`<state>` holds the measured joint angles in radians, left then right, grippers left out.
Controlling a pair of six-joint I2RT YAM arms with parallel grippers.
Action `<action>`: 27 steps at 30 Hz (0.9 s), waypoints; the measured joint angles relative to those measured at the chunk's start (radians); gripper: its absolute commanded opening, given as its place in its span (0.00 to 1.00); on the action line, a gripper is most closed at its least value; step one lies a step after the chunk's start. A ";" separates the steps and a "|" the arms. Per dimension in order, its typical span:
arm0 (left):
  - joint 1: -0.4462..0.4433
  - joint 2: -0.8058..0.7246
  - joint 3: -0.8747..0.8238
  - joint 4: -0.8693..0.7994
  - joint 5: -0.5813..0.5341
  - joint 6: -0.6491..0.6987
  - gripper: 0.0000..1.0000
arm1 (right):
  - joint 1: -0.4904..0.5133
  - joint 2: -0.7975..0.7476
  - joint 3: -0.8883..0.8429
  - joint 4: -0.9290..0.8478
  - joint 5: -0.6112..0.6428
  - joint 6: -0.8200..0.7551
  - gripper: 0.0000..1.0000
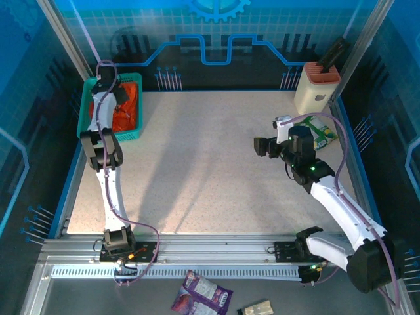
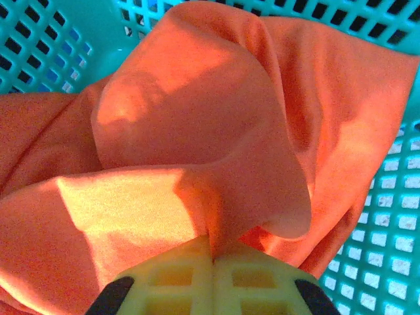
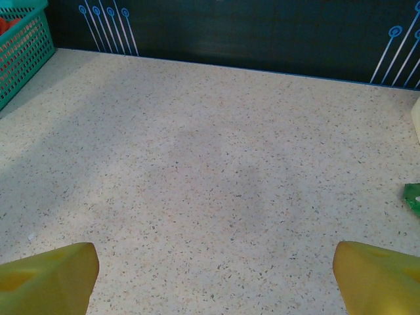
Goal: Fold the inside-out t-shirt
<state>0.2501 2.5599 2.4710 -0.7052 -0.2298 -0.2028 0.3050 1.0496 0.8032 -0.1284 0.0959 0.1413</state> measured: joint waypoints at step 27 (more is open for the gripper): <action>-0.324 -0.866 -0.212 0.185 0.214 0.072 0.00 | 0.035 -0.073 0.078 -0.074 0.040 -0.010 0.93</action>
<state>-0.0738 1.6939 2.2589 -0.5205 -0.0158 -0.1310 0.3401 0.9764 0.8814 -0.2024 0.1356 0.1310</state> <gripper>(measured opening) 0.051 0.928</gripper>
